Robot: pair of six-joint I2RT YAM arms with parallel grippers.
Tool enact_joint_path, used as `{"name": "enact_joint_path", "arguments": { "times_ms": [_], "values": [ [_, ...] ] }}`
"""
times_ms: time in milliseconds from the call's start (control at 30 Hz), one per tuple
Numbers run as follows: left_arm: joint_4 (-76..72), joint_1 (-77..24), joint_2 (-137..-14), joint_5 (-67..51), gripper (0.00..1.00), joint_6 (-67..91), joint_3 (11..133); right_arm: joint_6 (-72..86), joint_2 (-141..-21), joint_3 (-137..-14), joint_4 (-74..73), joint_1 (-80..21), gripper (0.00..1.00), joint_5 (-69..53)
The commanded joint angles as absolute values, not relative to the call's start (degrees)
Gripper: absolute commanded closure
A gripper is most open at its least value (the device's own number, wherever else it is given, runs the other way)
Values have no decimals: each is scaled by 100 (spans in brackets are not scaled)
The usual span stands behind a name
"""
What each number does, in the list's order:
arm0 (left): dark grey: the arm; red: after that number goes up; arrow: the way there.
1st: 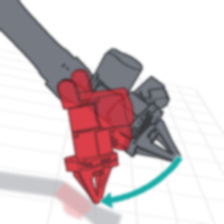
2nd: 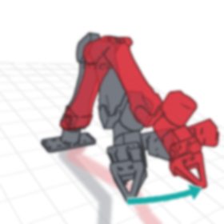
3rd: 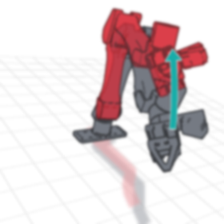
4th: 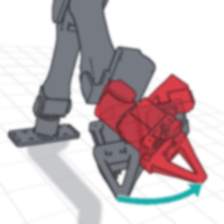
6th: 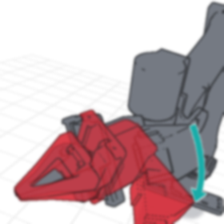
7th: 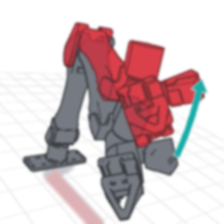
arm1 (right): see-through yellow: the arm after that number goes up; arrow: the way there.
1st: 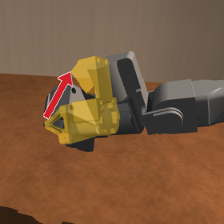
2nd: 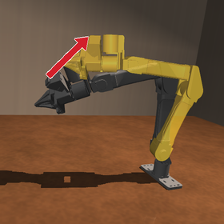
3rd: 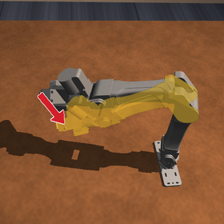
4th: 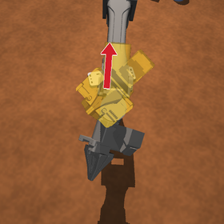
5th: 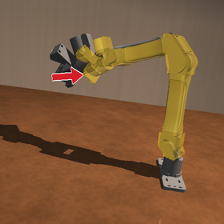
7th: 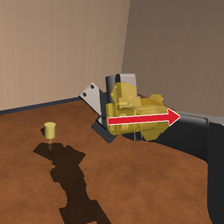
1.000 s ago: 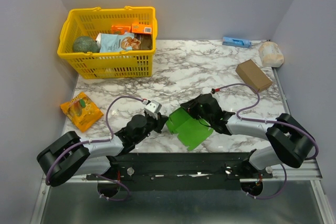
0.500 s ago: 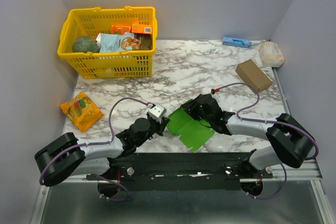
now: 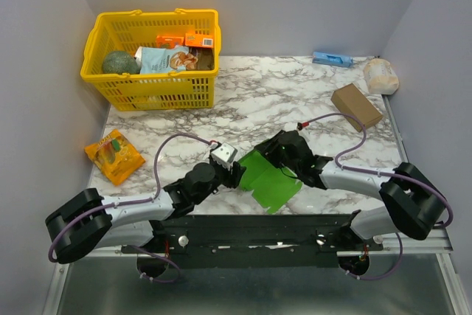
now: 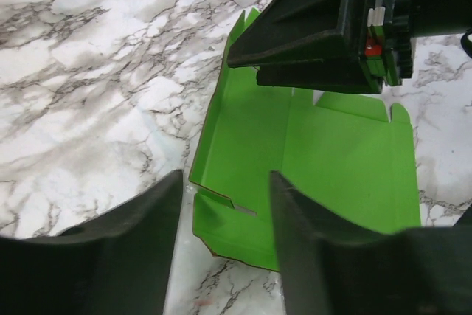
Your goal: Fold the paper box
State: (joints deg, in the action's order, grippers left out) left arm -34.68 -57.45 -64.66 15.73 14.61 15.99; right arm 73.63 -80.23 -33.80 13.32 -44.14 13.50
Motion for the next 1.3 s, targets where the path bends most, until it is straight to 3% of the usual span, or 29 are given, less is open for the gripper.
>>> {"name": "enact_joint_path", "arguments": {
  "times_ms": [0, 267, 433, 600, 833, 867, 967, 1267],
  "values": [
    [-2472, -5713, -6415, 2039, 23, 1670, 2205, 7119, -7761, -3437, 1099, -4386, 50, 1652],
    [-1617, -5318, -7294, 1205, 16, 1890, 3076, 6979, -7419, -3252, 1046, -4386, 43, 1714],
    [-1679, -4984, -7374, 511, 11, 1951, 3050, 6794, -6997, -3129, 932, -4377, 30, 1880],
    [-1793, -4527, -7549, -446, 12, 1995, 3041, 6583, -6724, -3067, 835, -4386, 30, 1969],
    [-1767, -4465, -8015, -659, 24, 1872, 3234, 6434, -6487, -3059, 729, -4386, 30, 2127],
    [-1758, -4465, -8111, -685, 32, 1863, 3269, 6407, -6460, -3059, 721, -4377, 30, 2118],
    [-1933, -4474, -8200, -712, 44, 1890, 3278, 6337, -6434, -3050, 712, -4386, 30, 2144],
    [-2258, -4526, -7937, -431, 65, 1636, 3068, 6301, -6626, -3146, 738, -4386, 30, 1987]
  ]
}}
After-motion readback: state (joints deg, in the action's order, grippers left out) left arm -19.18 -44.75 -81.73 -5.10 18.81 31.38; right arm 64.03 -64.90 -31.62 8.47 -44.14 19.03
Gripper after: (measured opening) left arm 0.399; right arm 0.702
